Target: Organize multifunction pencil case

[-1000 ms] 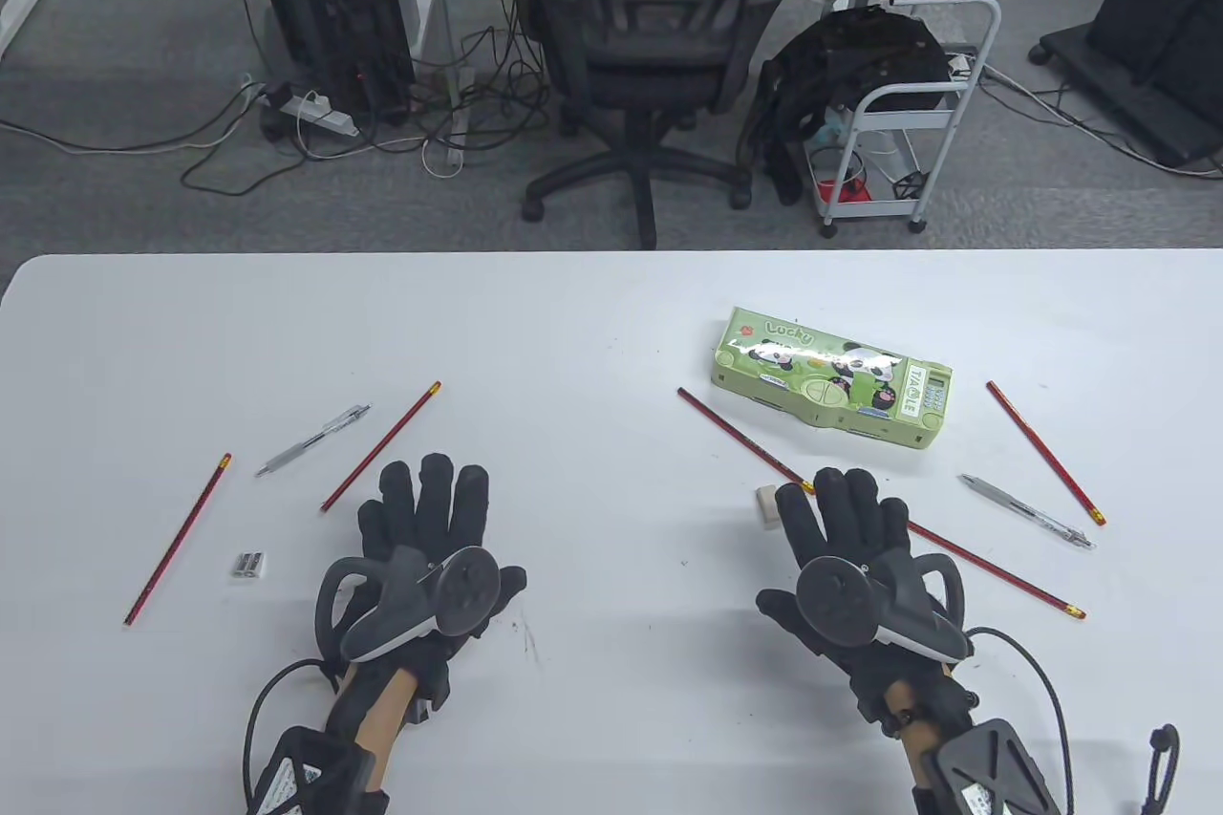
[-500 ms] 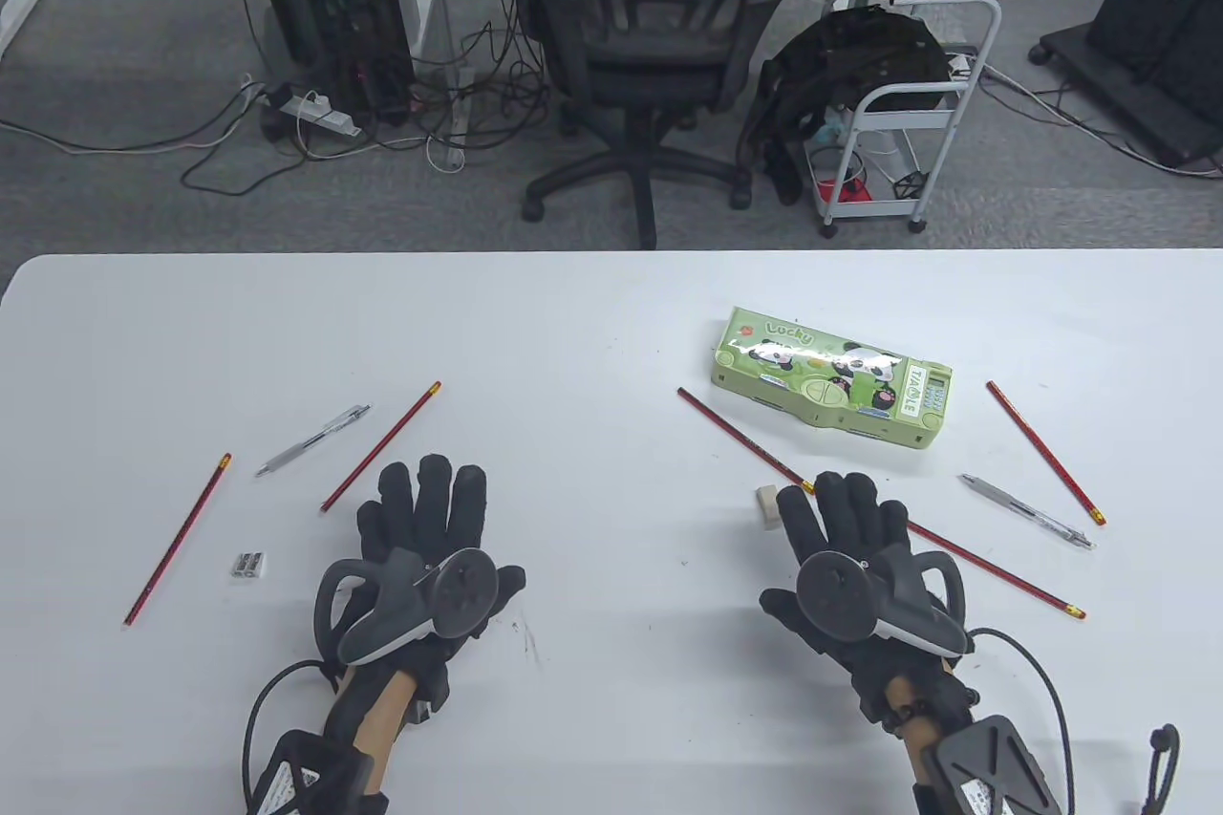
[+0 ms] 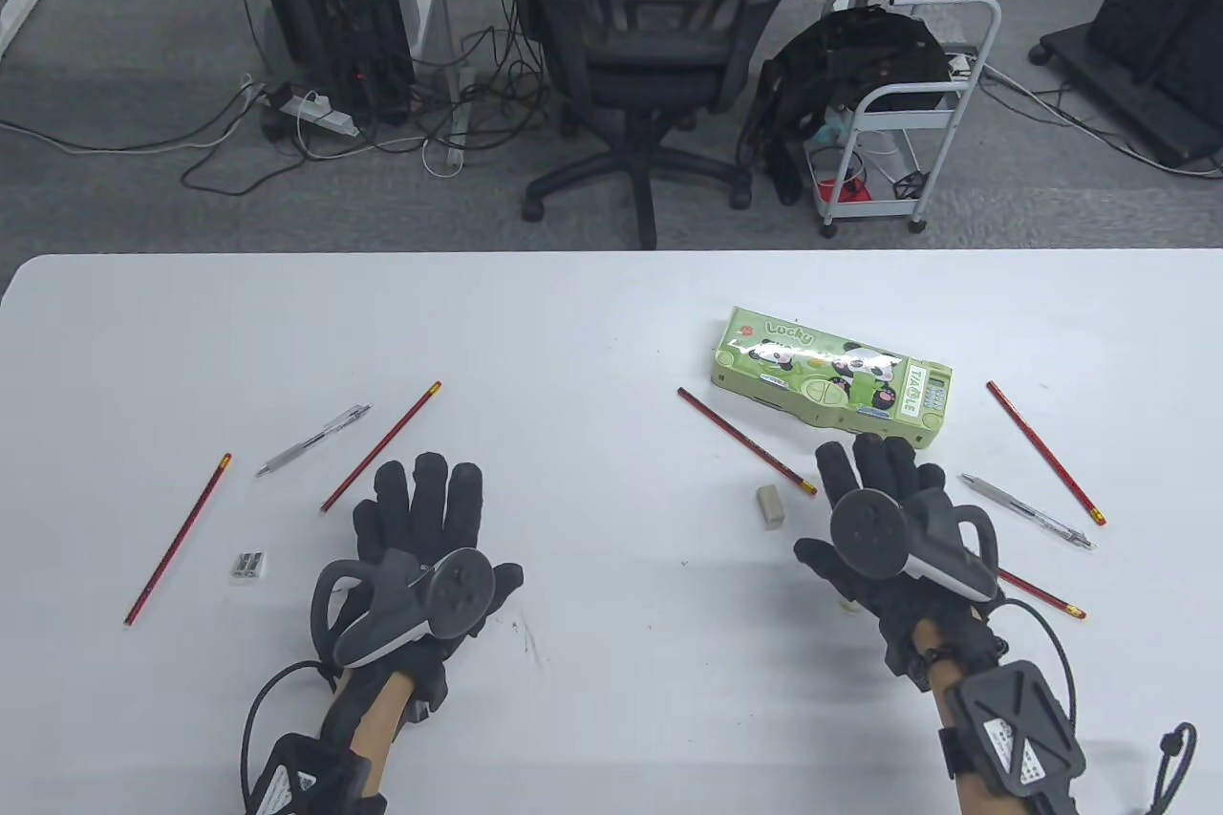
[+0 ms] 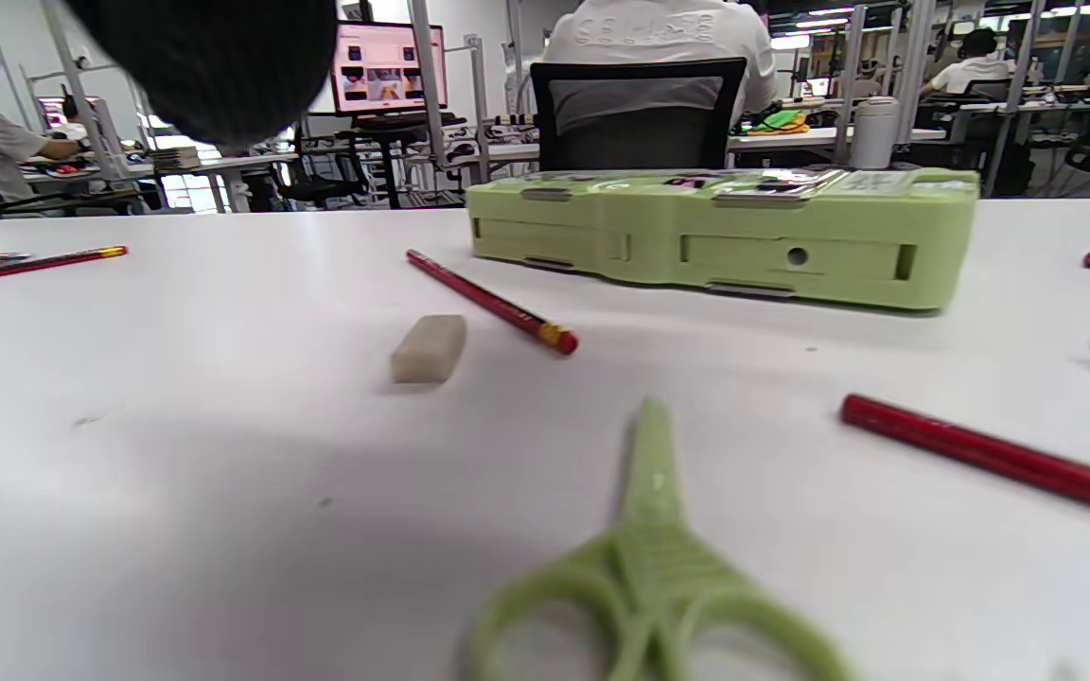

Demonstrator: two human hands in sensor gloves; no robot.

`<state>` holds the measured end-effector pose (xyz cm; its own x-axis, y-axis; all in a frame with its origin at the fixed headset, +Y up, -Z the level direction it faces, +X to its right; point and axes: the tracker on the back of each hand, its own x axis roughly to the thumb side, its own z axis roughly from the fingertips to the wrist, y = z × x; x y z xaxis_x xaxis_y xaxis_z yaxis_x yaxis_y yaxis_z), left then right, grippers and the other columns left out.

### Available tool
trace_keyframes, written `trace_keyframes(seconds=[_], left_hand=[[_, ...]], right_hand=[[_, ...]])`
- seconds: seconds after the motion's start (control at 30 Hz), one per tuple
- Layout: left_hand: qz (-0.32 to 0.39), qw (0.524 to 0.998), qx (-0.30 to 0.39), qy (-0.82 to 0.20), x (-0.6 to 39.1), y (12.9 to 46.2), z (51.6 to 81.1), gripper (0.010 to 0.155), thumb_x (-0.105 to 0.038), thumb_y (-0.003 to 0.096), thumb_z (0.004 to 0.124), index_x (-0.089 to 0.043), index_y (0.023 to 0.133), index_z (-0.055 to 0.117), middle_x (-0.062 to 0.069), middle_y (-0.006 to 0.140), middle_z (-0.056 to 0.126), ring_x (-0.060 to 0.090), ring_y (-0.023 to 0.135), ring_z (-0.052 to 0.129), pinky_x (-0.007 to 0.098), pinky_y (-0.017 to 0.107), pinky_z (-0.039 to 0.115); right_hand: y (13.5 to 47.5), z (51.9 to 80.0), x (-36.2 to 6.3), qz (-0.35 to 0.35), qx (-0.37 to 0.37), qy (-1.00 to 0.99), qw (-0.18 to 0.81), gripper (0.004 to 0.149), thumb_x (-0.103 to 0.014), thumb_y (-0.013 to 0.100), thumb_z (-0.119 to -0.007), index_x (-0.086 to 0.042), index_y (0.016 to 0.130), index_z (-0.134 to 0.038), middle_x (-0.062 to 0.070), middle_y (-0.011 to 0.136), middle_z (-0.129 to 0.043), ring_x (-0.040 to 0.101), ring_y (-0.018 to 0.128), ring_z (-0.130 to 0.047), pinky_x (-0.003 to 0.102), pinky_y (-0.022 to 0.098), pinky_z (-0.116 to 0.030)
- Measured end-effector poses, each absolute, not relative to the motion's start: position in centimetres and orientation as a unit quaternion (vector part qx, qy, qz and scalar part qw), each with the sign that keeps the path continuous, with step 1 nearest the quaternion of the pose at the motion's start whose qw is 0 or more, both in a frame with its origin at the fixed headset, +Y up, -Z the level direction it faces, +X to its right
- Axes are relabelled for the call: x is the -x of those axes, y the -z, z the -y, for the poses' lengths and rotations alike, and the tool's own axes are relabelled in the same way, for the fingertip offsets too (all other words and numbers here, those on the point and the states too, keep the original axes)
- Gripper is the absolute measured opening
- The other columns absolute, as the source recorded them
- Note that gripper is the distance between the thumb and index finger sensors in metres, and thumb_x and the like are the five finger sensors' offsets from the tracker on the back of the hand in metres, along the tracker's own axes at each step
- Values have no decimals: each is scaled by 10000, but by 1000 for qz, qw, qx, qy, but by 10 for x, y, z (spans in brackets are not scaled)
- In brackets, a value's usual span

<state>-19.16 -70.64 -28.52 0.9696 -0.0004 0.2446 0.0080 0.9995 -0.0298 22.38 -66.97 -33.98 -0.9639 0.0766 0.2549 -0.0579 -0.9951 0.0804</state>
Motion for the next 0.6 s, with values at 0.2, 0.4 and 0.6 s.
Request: trace_keyframes(seconds=[0.2,0.4,0.6], left_hand=[[108,994,17,-2,200,288,707,983,-624,553,569,-91,1113,-39,347,1215,61,719,1040,153,834,656,324],[96,995,20,0,204,289,707,983,-623,554,567,-89,1113,-40,350,1215,63,722,1039,157,834,656,326],[86,996,19,1,206,288,705,984,-624,553,568,-89,1113,-40,349,1216,66,720,1041,159,835,655,327]], right_hand=[[387,650,-256,-59,-74,-994,50,993,-515,479,-749,-21,1122,-176,399,1098,-185,666,997,-294,768,694,-352],[441,653,-270,-93,-51,-994,32,1046,-493,442,-817,1,1115,-188,385,1101,-215,655,1000,-317,744,705,-365],[481,673,-273,-158,-35,-987,10,1132,-514,418,-827,31,1098,-103,394,1092,-158,661,988,-198,749,692,-286]])
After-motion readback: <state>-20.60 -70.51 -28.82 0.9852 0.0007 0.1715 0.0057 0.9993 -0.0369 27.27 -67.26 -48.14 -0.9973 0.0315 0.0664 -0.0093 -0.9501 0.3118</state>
